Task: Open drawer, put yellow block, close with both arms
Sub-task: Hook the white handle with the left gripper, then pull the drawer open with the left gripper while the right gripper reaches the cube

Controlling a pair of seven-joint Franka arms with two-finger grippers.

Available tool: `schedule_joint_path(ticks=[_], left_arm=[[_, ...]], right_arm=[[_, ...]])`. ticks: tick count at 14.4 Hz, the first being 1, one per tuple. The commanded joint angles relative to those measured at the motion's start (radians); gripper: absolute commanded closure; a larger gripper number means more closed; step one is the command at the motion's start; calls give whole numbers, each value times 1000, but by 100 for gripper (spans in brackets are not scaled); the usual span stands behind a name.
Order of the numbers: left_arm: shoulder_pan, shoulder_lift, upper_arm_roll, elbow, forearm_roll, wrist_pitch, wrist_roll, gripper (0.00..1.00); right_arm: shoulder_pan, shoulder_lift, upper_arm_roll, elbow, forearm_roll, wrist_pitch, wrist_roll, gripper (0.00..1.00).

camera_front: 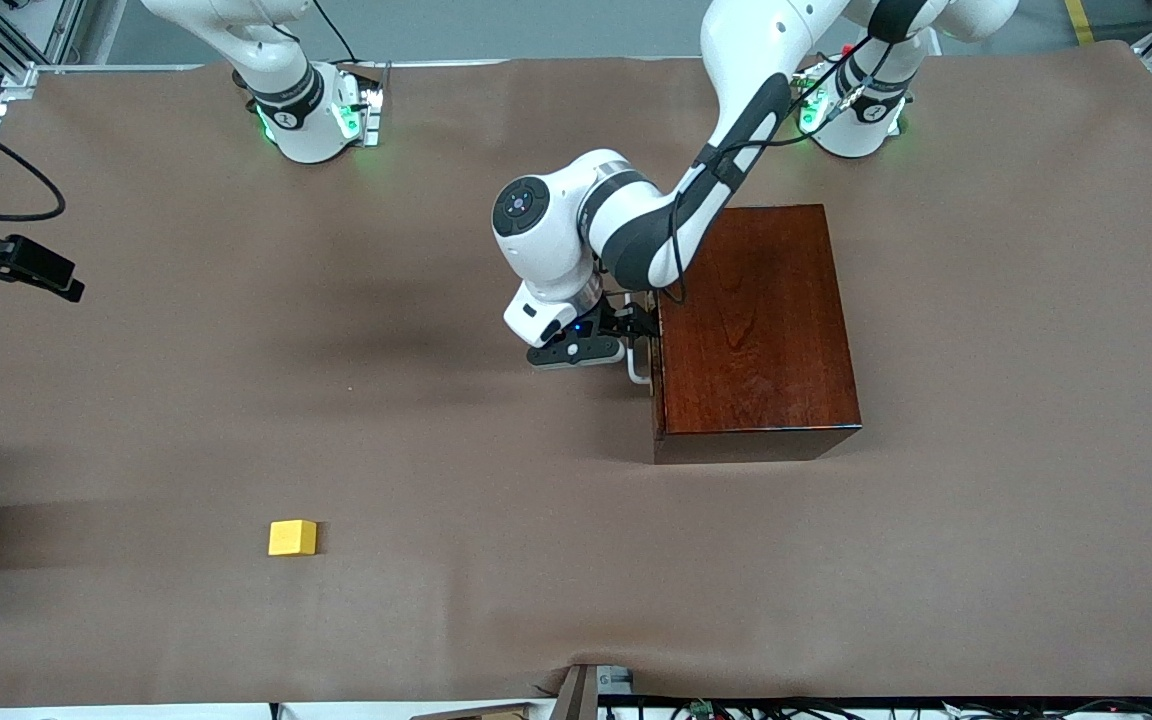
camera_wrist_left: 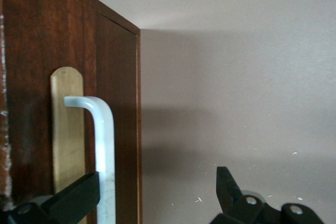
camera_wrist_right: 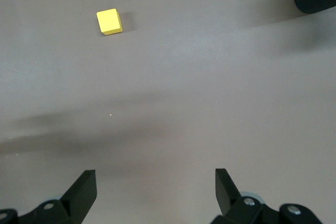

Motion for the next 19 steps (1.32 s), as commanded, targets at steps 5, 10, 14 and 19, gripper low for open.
schedule_joint_path(ticks=[5,10,14,19], left_arm=[[-7,19,0,25,18,-26,-28,0],[-22,30,-16,28,8,76,-196,0],[-34,62,-17,31,-8,217,-278,0],[-62,66,-23,39,-40,288,-306,0]], right_arm=[[-8,-7,5,-6,-8,9,-3,0],[46,164,14,102,-6,107,9,0],[87,272,16,156,89,162,0,0],[136,451,16,156,90,367,0,0]])
